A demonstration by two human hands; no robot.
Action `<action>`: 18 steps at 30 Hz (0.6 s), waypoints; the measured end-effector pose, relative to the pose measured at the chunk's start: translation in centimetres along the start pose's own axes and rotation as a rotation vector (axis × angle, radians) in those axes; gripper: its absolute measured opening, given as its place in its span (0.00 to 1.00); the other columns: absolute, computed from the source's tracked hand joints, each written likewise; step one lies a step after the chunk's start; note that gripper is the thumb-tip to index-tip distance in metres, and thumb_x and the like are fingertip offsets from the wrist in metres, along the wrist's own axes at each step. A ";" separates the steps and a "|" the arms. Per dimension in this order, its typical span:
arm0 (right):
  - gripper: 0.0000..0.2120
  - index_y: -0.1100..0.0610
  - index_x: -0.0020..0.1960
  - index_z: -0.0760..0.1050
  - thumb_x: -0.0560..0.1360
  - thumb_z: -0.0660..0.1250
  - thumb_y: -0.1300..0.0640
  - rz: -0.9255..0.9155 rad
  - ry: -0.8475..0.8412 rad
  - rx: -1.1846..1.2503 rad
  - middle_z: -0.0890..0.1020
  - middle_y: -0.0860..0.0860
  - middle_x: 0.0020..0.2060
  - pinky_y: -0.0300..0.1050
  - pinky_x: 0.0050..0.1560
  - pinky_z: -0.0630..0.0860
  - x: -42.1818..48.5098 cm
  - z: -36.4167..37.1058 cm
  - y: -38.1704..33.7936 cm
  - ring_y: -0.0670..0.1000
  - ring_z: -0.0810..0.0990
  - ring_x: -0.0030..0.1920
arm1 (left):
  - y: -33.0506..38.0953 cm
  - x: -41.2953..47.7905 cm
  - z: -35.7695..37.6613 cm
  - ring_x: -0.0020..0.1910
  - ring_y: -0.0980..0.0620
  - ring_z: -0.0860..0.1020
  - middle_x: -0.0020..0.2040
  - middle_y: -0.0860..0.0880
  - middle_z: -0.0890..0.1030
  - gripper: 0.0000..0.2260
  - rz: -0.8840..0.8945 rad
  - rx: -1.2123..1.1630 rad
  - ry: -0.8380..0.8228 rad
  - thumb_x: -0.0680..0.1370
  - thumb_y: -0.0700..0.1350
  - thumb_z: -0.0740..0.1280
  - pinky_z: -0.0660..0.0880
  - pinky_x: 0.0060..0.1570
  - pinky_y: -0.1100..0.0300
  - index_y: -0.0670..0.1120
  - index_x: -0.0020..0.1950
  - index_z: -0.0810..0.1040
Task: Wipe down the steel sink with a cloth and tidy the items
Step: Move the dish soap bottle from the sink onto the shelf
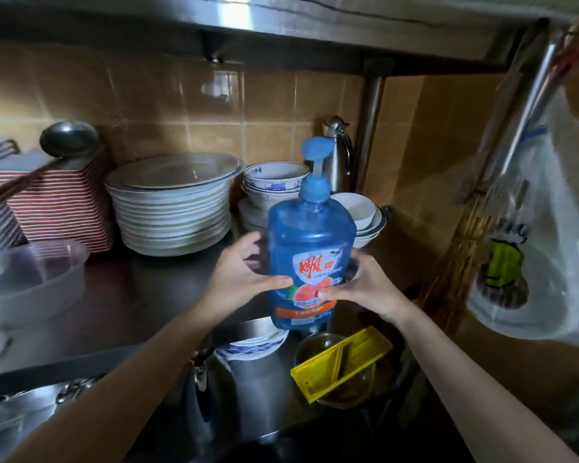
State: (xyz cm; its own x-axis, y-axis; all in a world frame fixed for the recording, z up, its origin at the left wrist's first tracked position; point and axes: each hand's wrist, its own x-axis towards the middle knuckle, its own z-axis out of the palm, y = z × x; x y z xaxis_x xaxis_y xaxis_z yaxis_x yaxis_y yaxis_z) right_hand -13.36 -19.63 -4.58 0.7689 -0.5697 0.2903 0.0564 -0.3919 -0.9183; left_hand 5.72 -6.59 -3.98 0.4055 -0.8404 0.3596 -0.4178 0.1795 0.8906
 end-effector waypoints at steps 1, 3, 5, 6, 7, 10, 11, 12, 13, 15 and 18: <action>0.28 0.50 0.55 0.75 0.61 0.77 0.73 0.001 -0.009 -0.004 0.85 0.41 0.47 0.33 0.44 0.78 0.9 -0.4 0.2 0.43 0.83 0.50 | -0.2 0.8 0.1 0.49 0.51 0.82 0.51 0.49 0.83 0.31 -0.014 -0.008 -0.005 0.61 0.39 0.80 0.77 0.55 0.50 0.47 0.62 0.75; 0.28 0.50 0.55 0.76 0.62 0.77 0.72 0.000 -0.026 -0.007 0.85 0.41 0.48 0.33 0.45 0.78 2.7 -1.1 0.9 0.43 0.83 0.51 | -0.8 2.3 0.2 0.52 0.48 0.82 0.53 0.47 0.83 0.35 -0.043 -0.019 -0.008 0.60 0.42 0.81 0.76 0.58 0.45 0.44 0.65 0.73; 0.28 0.50 0.55 0.76 0.62 0.76 0.73 0.007 -0.038 0.002 0.85 0.43 0.49 0.35 0.46 0.78 4.3 -1.7 1.5 0.44 0.83 0.52 | -1.3 3.7 0.1 0.55 0.46 0.80 0.55 0.44 0.82 0.39 -0.071 -0.021 -0.006 0.58 0.47 0.81 0.74 0.59 0.43 0.44 0.66 0.72; 0.28 0.49 0.55 0.76 0.62 0.76 0.72 0.013 -0.044 0.007 0.85 0.43 0.49 0.35 0.46 0.78 4.9 -1.9 1.8 0.45 0.83 0.52 | -1.6 4.3 0.2 0.56 0.45 0.79 0.57 0.43 0.81 0.40 -0.085 -0.021 -0.008 0.57 0.48 0.80 0.74 0.60 0.43 0.44 0.67 0.71; 0.27 0.49 0.54 0.77 0.62 0.77 0.71 0.018 -0.049 0.009 0.85 0.44 0.49 0.35 0.46 0.78 5.5 -2.1 2.2 0.45 0.83 0.52 | -2.0 4.9 0.2 0.58 0.44 0.78 0.59 0.41 0.79 0.42 -0.104 -0.024 -0.008 0.57 0.49 0.80 0.73 0.60 0.42 0.43 0.69 0.69; 0.26 0.49 0.55 0.77 0.62 0.78 0.68 0.037 -0.056 0.015 0.85 0.45 0.50 0.37 0.47 0.78 6.8 -2.5 3.3 0.47 0.82 0.53 | -3.1 6.3 0.3 0.61 0.42 0.76 0.63 0.39 0.76 0.45 -0.136 -0.021 -0.016 0.57 0.49 0.80 0.73 0.61 0.42 0.43 0.71 0.66; 0.26 0.49 0.55 0.77 0.61 0.78 0.68 0.043 -0.054 0.017 0.85 0.45 0.51 0.37 0.47 0.78 7.2 -2.7 3.7 0.47 0.82 0.54 | -3.4 6.7 0.4 0.61 0.43 0.76 0.63 0.39 0.76 0.45 -0.138 -0.012 -0.017 0.57 0.49 0.81 0.73 0.61 0.42 0.43 0.71 0.67; 0.27 0.49 0.55 0.77 0.61 0.78 0.67 0.049 -0.050 0.018 0.85 0.44 0.51 0.36 0.47 0.78 7.5 -2.8 4.0 0.46 0.82 0.54 | -3.7 7.1 0.4 0.61 0.43 0.76 0.62 0.40 0.77 0.45 -0.139 -0.002 -0.014 0.58 0.49 0.81 0.73 0.61 0.43 0.44 0.71 0.67; 0.27 0.49 0.56 0.76 0.62 0.78 0.67 0.055 -0.047 0.018 0.84 0.43 0.50 0.35 0.46 0.78 7.8 -2.8 4.3 0.45 0.82 0.53 | -4.0 7.5 0.4 0.62 0.44 0.76 0.62 0.40 0.77 0.44 -0.140 0.005 -0.011 0.58 0.50 0.81 0.73 0.61 0.43 0.44 0.71 0.67; 0.27 0.49 0.56 0.76 0.62 0.78 0.66 0.066 -0.052 0.012 0.84 0.42 0.50 0.34 0.45 0.78 8.5 -3.0 4.7 0.44 0.82 0.53 | -4.3 8.2 0.3 0.62 0.46 0.76 0.62 0.41 0.77 0.46 -0.147 0.018 -0.008 0.58 0.51 0.81 0.74 0.61 0.46 0.44 0.71 0.66; 0.26 0.48 0.57 0.75 0.64 0.77 0.66 0.085 -0.072 -0.007 0.84 0.41 0.50 0.35 0.46 0.78 9.3 -3.2 5.1 0.44 0.82 0.53 | -4.8 9.1 0.4 0.59 0.49 0.78 0.62 0.41 0.77 0.45 -0.158 0.017 -0.003 0.58 0.51 0.80 0.77 0.56 0.54 0.45 0.72 0.66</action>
State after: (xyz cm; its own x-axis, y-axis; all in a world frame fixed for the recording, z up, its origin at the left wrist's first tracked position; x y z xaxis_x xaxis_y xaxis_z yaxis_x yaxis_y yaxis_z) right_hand -7.98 -29.29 -5.70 0.8143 -0.5479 0.1916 -0.0151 -0.3498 -0.9367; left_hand 11.11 -15.27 -5.11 0.4651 -0.8588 0.2147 -0.3631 0.0361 0.9311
